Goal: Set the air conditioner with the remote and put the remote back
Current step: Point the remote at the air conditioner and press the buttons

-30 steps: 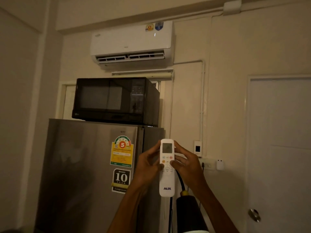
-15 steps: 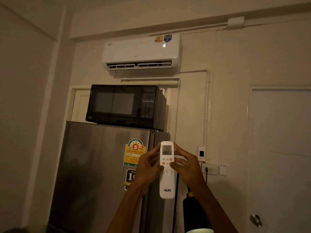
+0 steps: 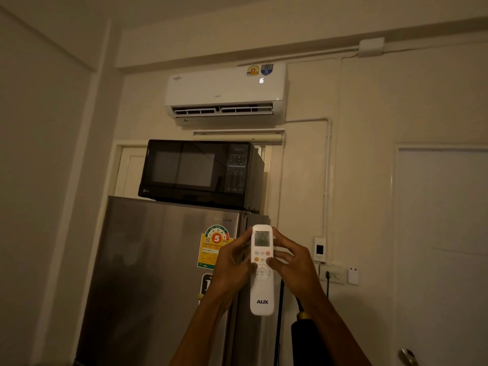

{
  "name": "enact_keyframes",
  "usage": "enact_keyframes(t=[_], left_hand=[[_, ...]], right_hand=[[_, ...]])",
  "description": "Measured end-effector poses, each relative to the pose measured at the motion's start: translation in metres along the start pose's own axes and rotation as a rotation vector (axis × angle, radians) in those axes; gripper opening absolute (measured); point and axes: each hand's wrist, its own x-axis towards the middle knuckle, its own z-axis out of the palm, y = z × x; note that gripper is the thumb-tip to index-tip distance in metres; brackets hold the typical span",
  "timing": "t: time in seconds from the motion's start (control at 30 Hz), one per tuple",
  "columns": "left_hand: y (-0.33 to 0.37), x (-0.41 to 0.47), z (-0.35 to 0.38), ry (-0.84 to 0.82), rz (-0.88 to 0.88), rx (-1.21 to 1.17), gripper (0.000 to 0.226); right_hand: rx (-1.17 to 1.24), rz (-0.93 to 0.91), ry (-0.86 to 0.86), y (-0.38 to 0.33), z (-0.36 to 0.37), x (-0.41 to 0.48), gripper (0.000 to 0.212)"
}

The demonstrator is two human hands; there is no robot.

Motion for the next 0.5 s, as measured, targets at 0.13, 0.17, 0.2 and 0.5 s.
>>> enact_keyframes(t=[0.13,0.17,0.2,0.5], left_hand=[[-0.0026,0.0013,-0.0007,-0.011,-0.007,0.009,0.061],[-0.0038,0.0013,-0.0008,-0.007,-0.010,0.008,0.061],[-0.0045,0.0013,-0.0009,-0.004,-0.012,0.008,0.061],[-0.0025,-0.0008,-0.0025,0.001,-0.007,-0.012,0.061]], right_hand=[[0.010,0.017,0.014,0.0040,0.0022,0.0016,0.058],[0.011,0.020,0.018,0.0048,0.0028,0.0018,0.058],[0.010,0.020,0.021,0.0055,0.0033,0.0019,0.058],[-0.004,-0.001,0.011,0.0065,0.0053,0.0022,0.058]])
